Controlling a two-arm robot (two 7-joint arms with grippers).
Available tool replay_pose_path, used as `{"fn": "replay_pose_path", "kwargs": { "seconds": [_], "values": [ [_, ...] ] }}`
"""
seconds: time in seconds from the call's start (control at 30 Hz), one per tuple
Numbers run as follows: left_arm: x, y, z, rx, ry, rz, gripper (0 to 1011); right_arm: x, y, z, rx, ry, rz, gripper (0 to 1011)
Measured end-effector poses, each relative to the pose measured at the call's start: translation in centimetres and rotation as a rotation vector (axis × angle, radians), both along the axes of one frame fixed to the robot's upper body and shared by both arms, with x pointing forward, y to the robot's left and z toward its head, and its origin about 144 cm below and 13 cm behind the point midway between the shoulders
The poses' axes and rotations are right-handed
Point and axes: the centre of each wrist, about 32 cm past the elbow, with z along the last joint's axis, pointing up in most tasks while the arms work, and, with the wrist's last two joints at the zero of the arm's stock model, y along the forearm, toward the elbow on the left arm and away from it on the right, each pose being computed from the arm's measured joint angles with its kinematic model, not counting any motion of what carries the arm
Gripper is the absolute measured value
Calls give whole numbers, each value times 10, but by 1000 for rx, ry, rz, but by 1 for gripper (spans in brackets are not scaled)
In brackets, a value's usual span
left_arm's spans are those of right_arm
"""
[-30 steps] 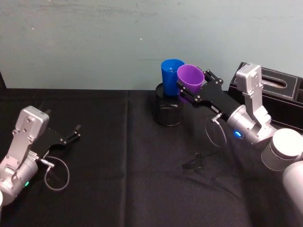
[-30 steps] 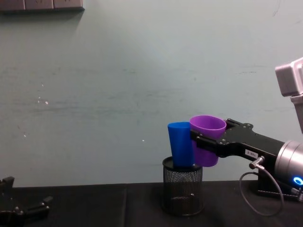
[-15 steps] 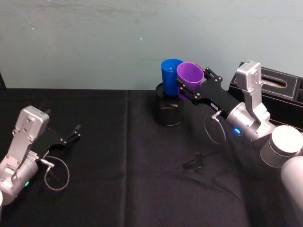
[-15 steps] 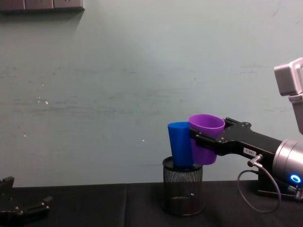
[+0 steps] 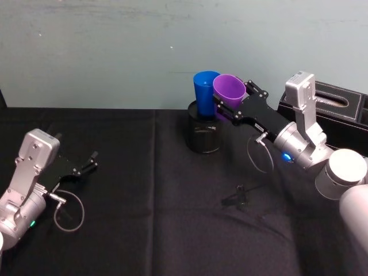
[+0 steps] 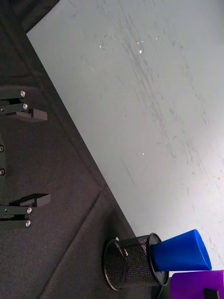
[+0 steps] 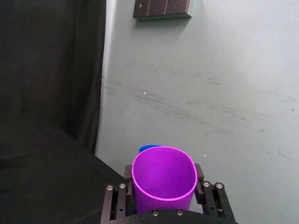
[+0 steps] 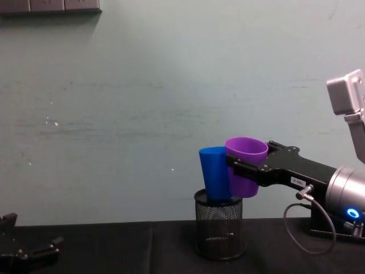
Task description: Pick up one cup with a gripper and tap it against the other cup.
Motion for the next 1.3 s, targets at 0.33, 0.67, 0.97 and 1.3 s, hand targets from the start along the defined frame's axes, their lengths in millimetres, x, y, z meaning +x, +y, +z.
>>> {"fn": "replay_pose_path", "kwargs": {
  "seconds": [0.33, 0.67, 0.97, 1.3],
  "values": [
    [0, 0, 0, 0, 0, 0, 1011, 2, 0, 1, -6, -2, 4, 729],
    [0, 0, 0, 0, 0, 0, 1012, 3, 0, 3, -13, -7, 7, 729],
    [0, 0, 0, 0, 0, 0, 1011, -5, -3, 8, -22, 1, -7, 729],
    [0, 0, 0, 0, 0, 0, 1011, -21, -6, 7, -19, 31, -18, 729]
  ]
}}
